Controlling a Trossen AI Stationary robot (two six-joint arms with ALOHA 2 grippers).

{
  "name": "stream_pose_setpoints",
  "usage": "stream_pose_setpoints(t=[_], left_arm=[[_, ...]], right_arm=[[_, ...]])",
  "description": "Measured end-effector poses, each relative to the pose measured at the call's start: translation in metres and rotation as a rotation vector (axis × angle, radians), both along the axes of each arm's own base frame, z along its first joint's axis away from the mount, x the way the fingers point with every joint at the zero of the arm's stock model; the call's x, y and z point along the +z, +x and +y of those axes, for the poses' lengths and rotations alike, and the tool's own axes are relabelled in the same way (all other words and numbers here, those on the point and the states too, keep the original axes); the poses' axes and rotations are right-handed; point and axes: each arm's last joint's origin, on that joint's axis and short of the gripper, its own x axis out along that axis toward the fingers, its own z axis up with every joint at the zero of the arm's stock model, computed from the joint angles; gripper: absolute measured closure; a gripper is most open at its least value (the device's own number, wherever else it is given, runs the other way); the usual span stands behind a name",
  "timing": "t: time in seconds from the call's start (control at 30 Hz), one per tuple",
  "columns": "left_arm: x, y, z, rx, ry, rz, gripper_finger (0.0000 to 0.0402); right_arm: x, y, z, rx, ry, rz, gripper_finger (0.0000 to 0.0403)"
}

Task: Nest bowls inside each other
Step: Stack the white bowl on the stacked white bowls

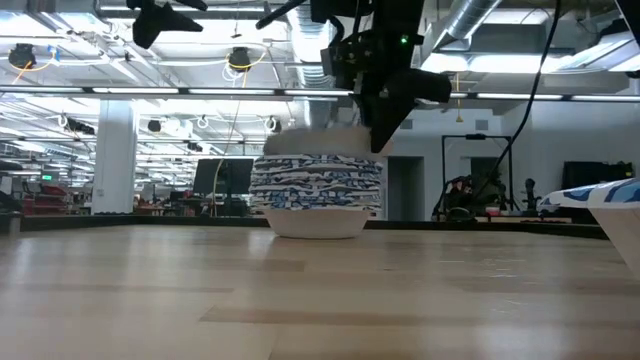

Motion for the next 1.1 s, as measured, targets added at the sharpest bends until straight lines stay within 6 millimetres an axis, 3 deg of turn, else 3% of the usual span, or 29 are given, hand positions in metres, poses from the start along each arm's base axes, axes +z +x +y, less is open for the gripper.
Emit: stream_pose_setpoints(t=[0.27,0.4,0.5,0.73,0.87,1.03,1.1], left_arm=[[-0.002,0.004,0.003,0.0,-0.01,0.015,0.0221],[-0.002,0.004,0.003,0.0,-0.009,0.014,0.0221],[-0.002,0.004,0.003,-0.003,0.001,0.017,0.0221],[-0.002,0.004,0.003,-0.007,0.014,0.023,0.0221],[-0.002,0.004,0.002,-0.017,0.003,0.023,0.0221],[-0.009,0.01,0.003,-0.023,-0.085,0.064,0.0221],[-0.015,0.014,0.003,-0.03,-0.134,0.104,0.0221]], right_arm=[[0.0,-0.001,0.0,-0.02,0.003,-0.001,0.0174],[0.004,-0.004,0.0,-0.066,0.011,-0.009,0.0135],[0.017,-0.004,0.001,-0.095,0.051,-0.047,0.0128],[0.075,-0.006,-0.014,-0.233,0.193,-0.264,0.0127],[0.106,-0.033,-0.022,-0.376,0.368,-0.257,0.0127],[0.108,-0.065,-0.017,-0.592,0.346,-0.055,0.0127],[0.106,-0.065,-0.01,-0.685,0.375,-0.069,0.0127]])
